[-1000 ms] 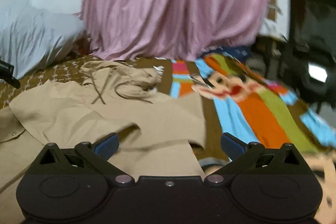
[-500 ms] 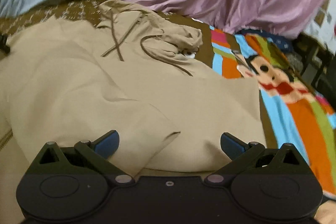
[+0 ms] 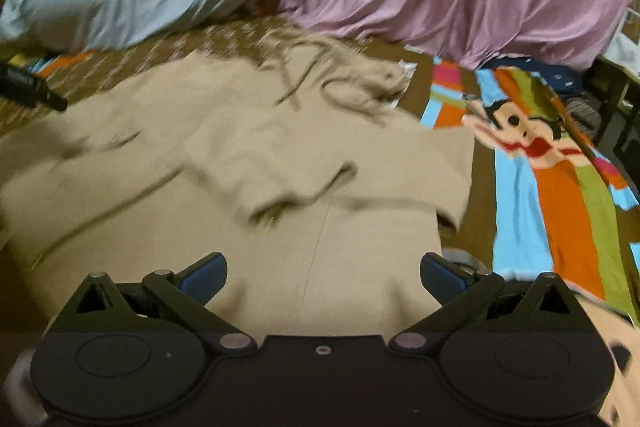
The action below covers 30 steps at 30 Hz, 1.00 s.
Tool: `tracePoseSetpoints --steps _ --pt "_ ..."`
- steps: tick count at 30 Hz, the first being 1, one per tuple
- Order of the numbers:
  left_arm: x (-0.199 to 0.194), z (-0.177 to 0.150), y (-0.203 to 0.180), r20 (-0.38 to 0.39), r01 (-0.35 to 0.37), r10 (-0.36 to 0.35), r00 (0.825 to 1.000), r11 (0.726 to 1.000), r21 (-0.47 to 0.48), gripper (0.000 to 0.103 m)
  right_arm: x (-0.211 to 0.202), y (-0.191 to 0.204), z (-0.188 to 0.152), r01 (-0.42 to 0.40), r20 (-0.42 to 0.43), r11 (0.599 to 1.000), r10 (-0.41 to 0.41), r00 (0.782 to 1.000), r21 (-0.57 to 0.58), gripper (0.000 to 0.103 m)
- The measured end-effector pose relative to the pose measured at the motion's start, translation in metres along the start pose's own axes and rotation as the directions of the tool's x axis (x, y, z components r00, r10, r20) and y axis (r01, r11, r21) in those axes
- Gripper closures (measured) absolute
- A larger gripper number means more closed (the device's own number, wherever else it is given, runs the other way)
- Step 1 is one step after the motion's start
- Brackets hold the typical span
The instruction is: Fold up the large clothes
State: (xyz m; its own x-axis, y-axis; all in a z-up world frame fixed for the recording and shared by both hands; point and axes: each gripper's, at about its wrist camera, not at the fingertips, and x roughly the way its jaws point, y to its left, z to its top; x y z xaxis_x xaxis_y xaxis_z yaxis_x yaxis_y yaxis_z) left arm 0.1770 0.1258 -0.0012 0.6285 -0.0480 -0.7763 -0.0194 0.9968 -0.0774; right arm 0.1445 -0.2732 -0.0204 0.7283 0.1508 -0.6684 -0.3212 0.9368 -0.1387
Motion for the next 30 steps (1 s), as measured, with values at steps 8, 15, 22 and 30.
tracePoseSetpoints --steps 8,15,22,30 --pt "-0.046 -0.084 -0.055 -0.014 0.033 -0.03 0.999 0.962 0.27 0.001 -0.046 0.049 -0.046 -0.003 -0.107 0.954 -0.031 0.994 -0.3 0.001" --pt "-0.052 -0.117 -0.088 0.043 -0.081 0.069 0.997 0.915 0.396 0.001 -0.026 0.063 -0.053 0.102 -0.046 0.923 -0.128 0.991 -0.371 0.001" --pt "-0.03 -0.098 -0.074 0.01 -0.187 0.203 0.979 0.879 0.439 0.003 -0.018 0.049 -0.04 0.083 -0.004 0.954 -0.088 0.996 -0.286 0.064" --pt "-0.021 -0.104 -0.091 0.089 -0.217 0.207 0.974 0.752 0.622 0.004 -0.037 0.005 0.006 -0.044 0.108 0.992 0.031 0.994 0.116 0.092"
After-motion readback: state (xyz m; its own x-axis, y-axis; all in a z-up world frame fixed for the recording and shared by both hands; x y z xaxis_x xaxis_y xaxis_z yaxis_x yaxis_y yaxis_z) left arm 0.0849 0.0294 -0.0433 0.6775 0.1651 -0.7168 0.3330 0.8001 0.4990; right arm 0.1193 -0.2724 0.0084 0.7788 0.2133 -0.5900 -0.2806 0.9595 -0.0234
